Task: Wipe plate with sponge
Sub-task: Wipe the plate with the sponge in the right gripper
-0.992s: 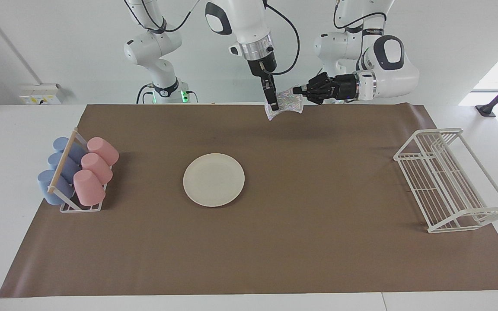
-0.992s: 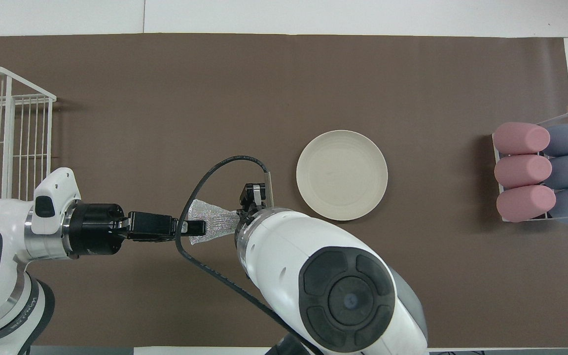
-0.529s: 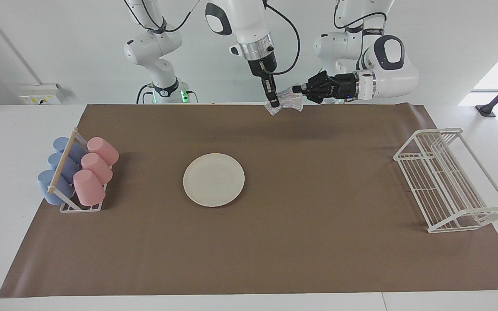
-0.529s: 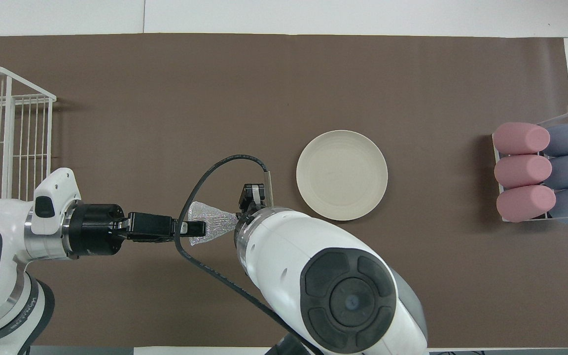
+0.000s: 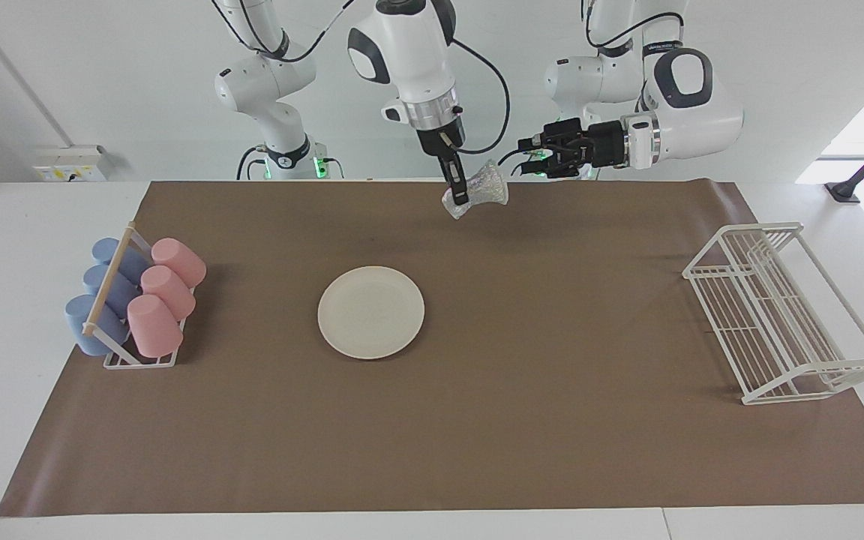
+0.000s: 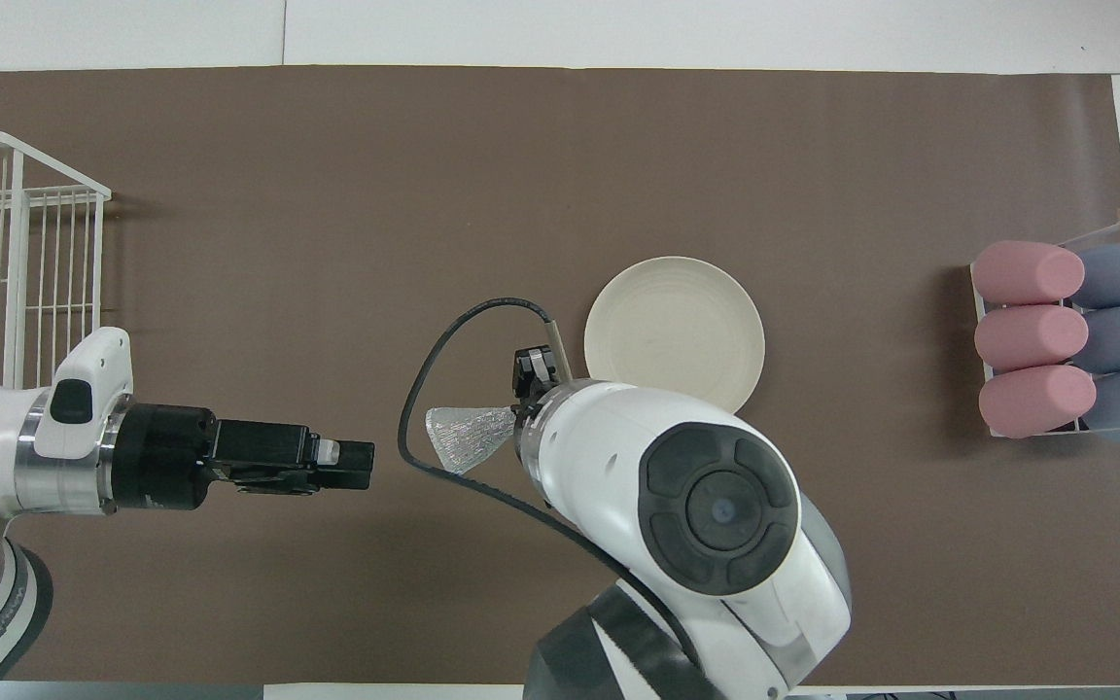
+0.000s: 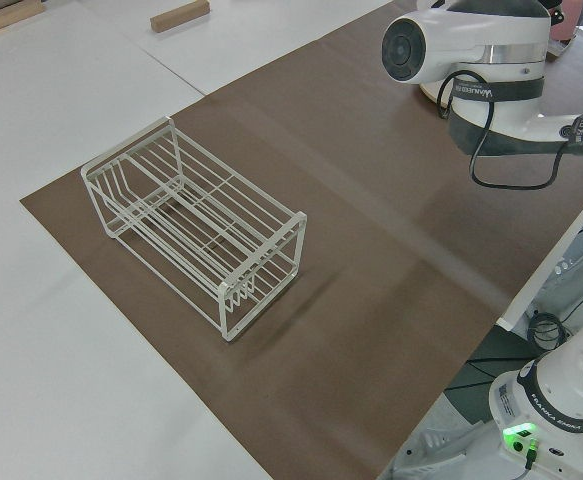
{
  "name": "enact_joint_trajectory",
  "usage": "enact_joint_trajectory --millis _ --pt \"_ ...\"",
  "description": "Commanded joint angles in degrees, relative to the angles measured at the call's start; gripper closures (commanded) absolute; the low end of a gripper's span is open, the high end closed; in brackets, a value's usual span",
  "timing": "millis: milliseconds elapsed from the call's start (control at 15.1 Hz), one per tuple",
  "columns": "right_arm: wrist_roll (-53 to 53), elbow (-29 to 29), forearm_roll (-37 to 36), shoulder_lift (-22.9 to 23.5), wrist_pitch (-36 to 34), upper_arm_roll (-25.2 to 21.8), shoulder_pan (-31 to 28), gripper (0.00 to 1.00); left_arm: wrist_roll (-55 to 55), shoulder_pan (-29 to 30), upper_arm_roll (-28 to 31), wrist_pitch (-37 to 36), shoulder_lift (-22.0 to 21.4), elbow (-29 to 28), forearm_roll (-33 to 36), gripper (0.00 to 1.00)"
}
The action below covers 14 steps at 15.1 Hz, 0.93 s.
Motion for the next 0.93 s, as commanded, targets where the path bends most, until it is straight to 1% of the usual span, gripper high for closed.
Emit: enact_joint_trajectory --millis 0,132,264,331,463,529,661,860 --pt "-11.31 -4.21 0.05 1.74 5.44 0.35 -4.13 1.0 -2.41 0.8 -0.16 -0.66 -0.13 1.35 3.71 0.0" --pt "-21.84 -5.69 0.05 4.46 7.72 0.35 -7.91 1.0 -4.07 0.8 -0.25 -0.31 0.31 2.84 8.52 0.0" --pt "-31.97 -11.47 0.05 4.83 15.08 0.35 -12.39 1.0 -5.22 0.89 -0.25 0.22 1.19 4.42 13.1 0.0" --pt "-33.92 -13.51 0.05 4.74 17.47 0.35 -13.63 1.0 -5.83 0.89 -0.25 0.31 1.36 4.95 15.64 0.0" --pt "-34.91 -15.63 0.23 5.87 20.03 0.44 -14.43 1.0 -6.63 1.24 -0.25 -0.13 2.33 6.62 21.36 0.0" --pt "-34.47 -15.9 0.32 7.27 21.61 0.44 -14.08 1.0 -6.72 1.33 -0.25 -0.48 2.33 7.14 23.21 0.0" --pt "-33.85 -15.99 0.32 11.49 26.34 0.44 -12.86 1.0 -7.59 1.24 -0.25 -0.74 2.24 8.02 28.04 0.0" --pt "-33.76 -15.99 0.49 13.7 27.51 0.44 -12.58 1.0 -8.21 1.24 -0.16 -1.27 2.24 8.9 32.7 0.0"
